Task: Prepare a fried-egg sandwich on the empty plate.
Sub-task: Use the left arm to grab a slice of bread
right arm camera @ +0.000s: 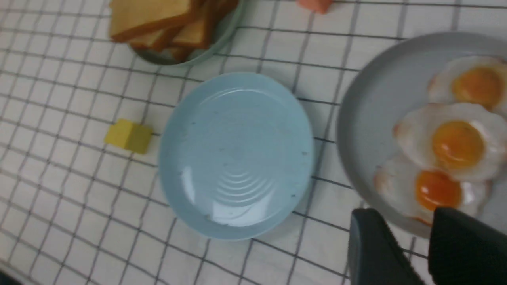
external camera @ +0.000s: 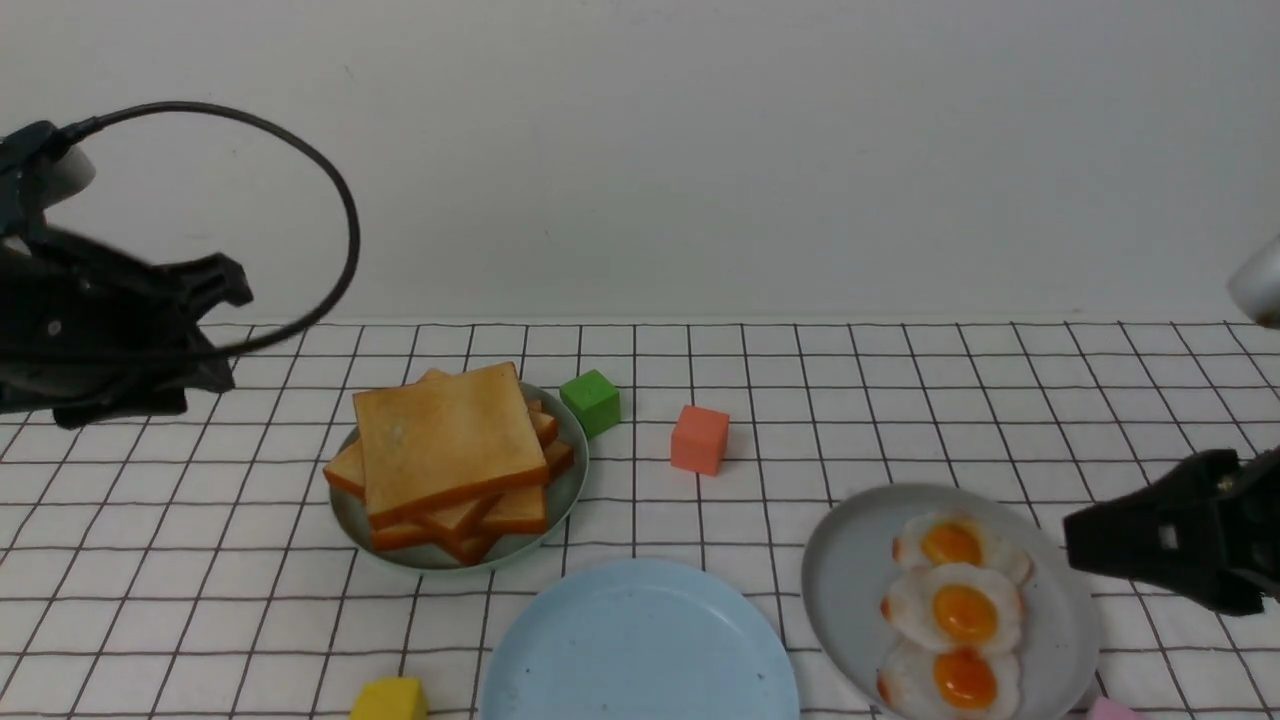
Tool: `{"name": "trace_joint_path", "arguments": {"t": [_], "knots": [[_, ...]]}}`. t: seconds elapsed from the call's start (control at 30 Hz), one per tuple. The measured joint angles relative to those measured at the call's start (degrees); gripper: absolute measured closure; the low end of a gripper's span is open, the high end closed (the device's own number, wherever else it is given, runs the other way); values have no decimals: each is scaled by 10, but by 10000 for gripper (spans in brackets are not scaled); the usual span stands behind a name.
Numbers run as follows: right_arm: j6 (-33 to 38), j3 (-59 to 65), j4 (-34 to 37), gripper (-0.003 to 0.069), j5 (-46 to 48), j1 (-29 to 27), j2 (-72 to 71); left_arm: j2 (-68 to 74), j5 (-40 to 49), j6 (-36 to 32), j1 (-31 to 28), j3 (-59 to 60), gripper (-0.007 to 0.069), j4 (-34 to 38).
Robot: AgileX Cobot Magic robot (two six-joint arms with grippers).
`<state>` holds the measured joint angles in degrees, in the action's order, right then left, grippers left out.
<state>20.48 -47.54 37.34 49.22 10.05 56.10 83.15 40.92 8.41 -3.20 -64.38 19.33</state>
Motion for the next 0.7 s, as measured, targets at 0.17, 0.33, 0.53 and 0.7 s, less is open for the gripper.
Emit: {"name": "trace_joint_path", "arguments": {"t": [0.17,0.33,0.53,0.7], "knots": [[114,-13,94,414,31,2,3,126,110,-199,-74,-94,380,190],[204,-13,152,414,45,2,3,246,144,-275,-85,-180,291,218],[219,-13,169,414,45,2,3,347,151,-375,-84,-240,158,262],[218,-13,169,414,46,2,3,394,161,-435,-84,-246,151,332]]}}
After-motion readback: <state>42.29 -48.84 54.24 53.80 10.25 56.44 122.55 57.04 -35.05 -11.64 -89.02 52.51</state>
